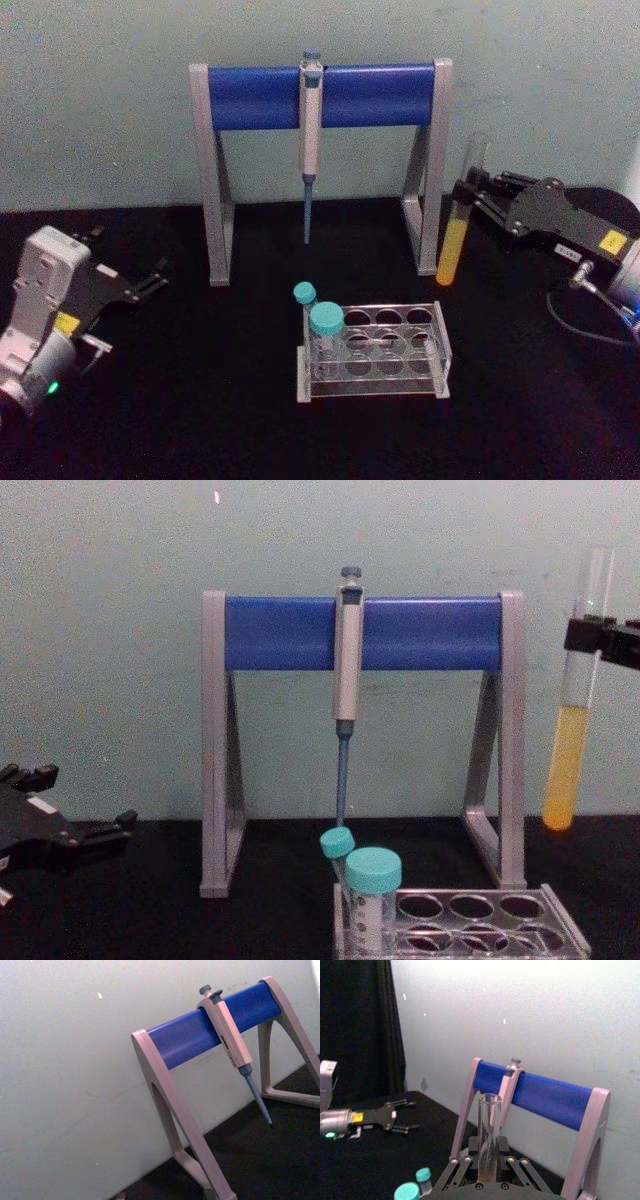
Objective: Pick up the test tube from the test tube rack, shake it, then place it back into the test tube rack.
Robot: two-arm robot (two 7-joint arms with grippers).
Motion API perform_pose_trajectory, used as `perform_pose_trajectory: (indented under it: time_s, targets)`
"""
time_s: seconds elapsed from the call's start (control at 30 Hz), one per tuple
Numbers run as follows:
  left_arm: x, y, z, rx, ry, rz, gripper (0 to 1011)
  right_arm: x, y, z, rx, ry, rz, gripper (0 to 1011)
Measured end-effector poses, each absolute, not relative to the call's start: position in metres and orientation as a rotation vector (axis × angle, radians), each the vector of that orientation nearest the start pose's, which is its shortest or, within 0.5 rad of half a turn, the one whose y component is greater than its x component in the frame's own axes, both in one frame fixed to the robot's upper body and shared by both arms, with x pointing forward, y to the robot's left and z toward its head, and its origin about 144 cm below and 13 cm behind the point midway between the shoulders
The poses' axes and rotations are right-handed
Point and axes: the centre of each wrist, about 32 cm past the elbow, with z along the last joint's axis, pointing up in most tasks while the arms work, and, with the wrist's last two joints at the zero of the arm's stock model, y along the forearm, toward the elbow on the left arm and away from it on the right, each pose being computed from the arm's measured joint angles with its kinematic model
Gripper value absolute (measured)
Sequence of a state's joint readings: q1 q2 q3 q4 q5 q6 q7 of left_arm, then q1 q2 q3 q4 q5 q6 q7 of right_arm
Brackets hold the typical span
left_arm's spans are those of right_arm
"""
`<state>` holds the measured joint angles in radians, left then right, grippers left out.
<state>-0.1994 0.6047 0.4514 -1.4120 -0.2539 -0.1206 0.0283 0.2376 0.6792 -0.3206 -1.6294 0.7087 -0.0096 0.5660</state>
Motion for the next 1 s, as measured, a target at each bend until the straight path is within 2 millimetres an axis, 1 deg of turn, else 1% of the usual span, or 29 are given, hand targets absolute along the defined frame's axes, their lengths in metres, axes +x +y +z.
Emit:
perform_pose_trajectory:
  time_s: [0.27, 0.43, 0.6, 0.83, 1.0]
  targets:
    - [0.489, 0.31, 1.14, 0.304, -0.285, 1.248, 1001, 0.511, -0.313, 1.237, 0.075, -0.081, -0.728, 228]
    - [0.489, 0.31, 1.14, 0.304, -0.285, 1.248, 1001, 0.517, -0.306, 1.236, 0.087, -0.075, -0.705, 228]
    - [0.489, 0.31, 1.14, 0.304, -0.285, 1.248, 1001, 0.521, -0.298, 1.234, 0.1, -0.057, -0.645, 228]
    - [0.489, 0.31, 1.14, 0.304, -0.285, 1.248, 1001, 0.519, -0.294, 1.232, 0.108, -0.033, -0.57, 228]
    - [0.489, 0.31, 1.14, 0.305, -0.285, 1.248, 1001, 0.512, -0.298, 1.233, 0.08, -0.031, -0.542, 228]
